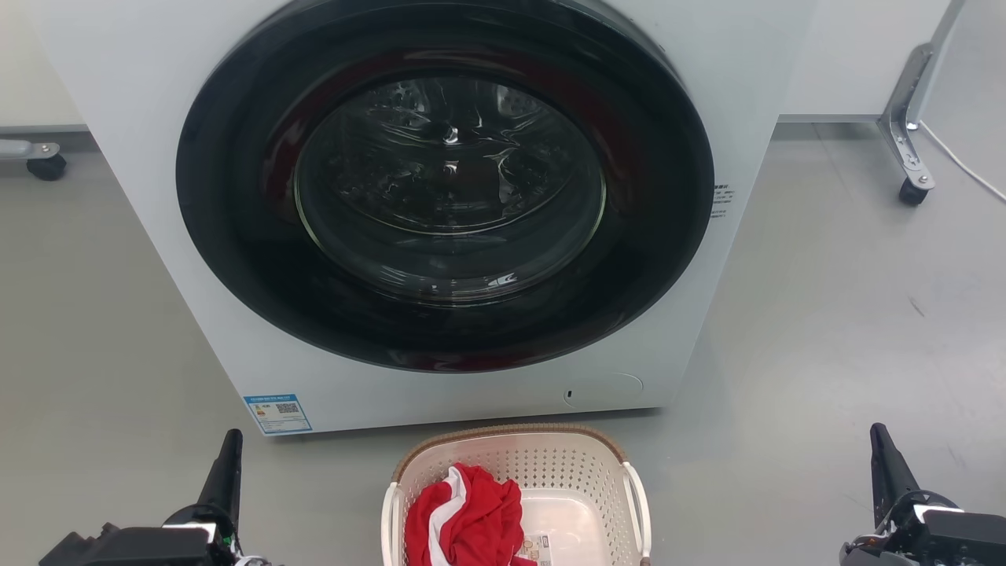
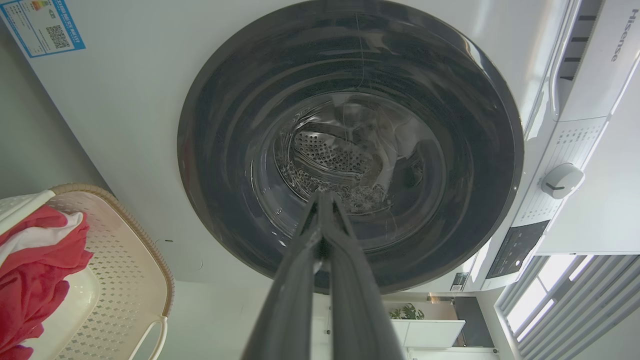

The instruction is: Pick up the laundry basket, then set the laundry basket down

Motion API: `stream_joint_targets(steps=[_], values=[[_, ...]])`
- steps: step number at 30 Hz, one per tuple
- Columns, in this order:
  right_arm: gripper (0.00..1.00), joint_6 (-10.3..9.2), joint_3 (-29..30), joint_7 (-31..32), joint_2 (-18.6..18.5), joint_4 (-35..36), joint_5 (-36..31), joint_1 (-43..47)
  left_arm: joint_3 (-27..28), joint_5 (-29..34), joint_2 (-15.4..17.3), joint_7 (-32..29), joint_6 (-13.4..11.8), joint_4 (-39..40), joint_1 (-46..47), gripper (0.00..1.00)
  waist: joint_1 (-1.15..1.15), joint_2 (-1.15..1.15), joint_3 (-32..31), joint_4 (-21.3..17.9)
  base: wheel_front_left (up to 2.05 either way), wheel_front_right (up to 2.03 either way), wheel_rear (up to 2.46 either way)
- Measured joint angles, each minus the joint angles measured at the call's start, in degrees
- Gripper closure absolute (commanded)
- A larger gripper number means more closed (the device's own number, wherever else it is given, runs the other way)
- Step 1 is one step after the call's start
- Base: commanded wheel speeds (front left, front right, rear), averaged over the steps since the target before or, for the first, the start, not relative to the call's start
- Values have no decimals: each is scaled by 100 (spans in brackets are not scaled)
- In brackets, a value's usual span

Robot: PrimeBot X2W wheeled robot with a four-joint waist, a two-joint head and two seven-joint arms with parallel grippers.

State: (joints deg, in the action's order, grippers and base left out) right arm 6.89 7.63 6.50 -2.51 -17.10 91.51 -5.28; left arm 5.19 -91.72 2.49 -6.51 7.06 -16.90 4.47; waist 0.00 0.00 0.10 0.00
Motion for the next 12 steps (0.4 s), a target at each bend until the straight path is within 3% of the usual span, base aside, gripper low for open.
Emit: stream_joint_targets(steps=[12], values=[[100, 0, 0, 0, 0, 0, 0, 0, 0, 0, 0, 0, 0, -1, 0, 100, 0, 0, 0, 0, 0, 0, 0]])
